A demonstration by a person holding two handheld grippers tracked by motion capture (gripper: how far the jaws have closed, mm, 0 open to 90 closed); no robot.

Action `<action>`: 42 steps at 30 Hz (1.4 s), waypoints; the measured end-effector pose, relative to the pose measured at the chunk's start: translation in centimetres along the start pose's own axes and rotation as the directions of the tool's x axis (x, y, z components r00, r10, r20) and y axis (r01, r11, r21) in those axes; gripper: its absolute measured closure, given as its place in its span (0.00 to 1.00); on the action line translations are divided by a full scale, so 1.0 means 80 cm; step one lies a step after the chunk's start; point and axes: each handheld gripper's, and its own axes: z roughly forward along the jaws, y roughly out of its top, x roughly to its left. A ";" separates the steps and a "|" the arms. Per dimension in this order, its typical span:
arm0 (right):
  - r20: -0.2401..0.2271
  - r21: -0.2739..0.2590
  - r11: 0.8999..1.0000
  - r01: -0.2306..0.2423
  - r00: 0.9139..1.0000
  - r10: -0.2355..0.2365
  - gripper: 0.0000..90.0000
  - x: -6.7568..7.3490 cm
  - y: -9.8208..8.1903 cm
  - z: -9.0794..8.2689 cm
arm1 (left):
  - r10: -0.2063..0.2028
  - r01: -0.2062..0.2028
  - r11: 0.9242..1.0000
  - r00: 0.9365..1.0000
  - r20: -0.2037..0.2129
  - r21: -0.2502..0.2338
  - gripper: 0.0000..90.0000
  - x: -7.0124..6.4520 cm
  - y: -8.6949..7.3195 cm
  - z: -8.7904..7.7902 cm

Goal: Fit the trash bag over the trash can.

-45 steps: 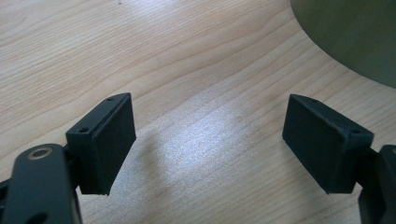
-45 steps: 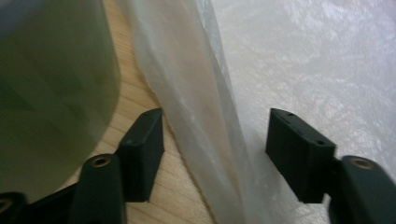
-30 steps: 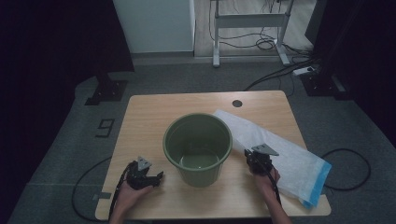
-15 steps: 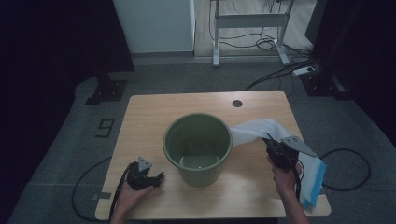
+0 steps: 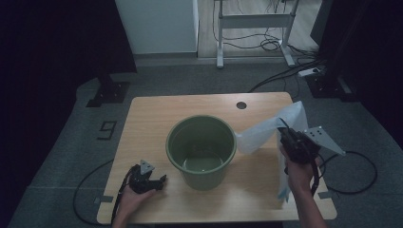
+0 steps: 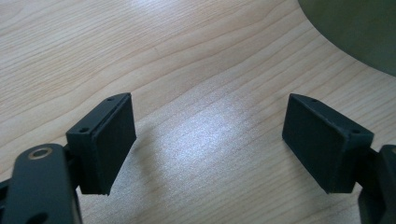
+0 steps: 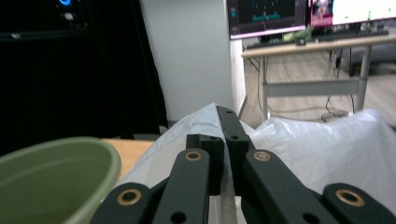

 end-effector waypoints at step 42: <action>-0.154 -0.239 0.970 0.042 0.985 -0.081 0.99 0.092 0.147 -0.026 | -0.015 0.015 1.000 1.000 0.018 -0.006 0.19 0.000 -0.001 0.001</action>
